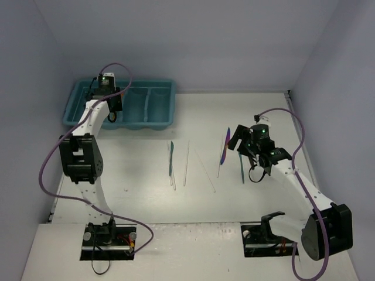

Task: Sort the eating utensils into containers

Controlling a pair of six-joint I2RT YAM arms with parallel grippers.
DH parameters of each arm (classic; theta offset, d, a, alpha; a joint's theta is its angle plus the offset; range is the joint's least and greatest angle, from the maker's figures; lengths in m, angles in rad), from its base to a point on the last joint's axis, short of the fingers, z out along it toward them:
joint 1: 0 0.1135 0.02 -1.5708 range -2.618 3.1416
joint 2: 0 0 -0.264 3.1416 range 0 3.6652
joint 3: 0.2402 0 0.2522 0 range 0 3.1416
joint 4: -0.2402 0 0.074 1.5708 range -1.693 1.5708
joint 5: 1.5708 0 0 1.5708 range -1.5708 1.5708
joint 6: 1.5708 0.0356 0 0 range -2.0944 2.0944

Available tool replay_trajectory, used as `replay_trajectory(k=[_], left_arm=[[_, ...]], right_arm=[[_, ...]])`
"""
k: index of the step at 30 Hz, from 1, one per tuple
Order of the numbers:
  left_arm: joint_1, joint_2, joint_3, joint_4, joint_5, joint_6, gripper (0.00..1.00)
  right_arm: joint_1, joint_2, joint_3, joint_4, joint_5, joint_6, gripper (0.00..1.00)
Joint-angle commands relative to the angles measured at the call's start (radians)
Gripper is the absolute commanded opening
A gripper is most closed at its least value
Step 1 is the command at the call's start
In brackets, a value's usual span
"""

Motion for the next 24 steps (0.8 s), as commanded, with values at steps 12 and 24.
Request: replay_trajectory(k=[12,24], left_arm=[[-0.639,-0.467,-0.509,-0.03,-0.099,-0.376,0.51],[-0.759,-0.273,-0.511,-0.031,-0.051,-0.43,0.51]], right_arm=[[-0.005,-0.036,-0.046,0.018,-0.004,-0.068,0.74],[-0.005,-0.084,-0.102,0.013,-0.006,-0.055,0.74]])
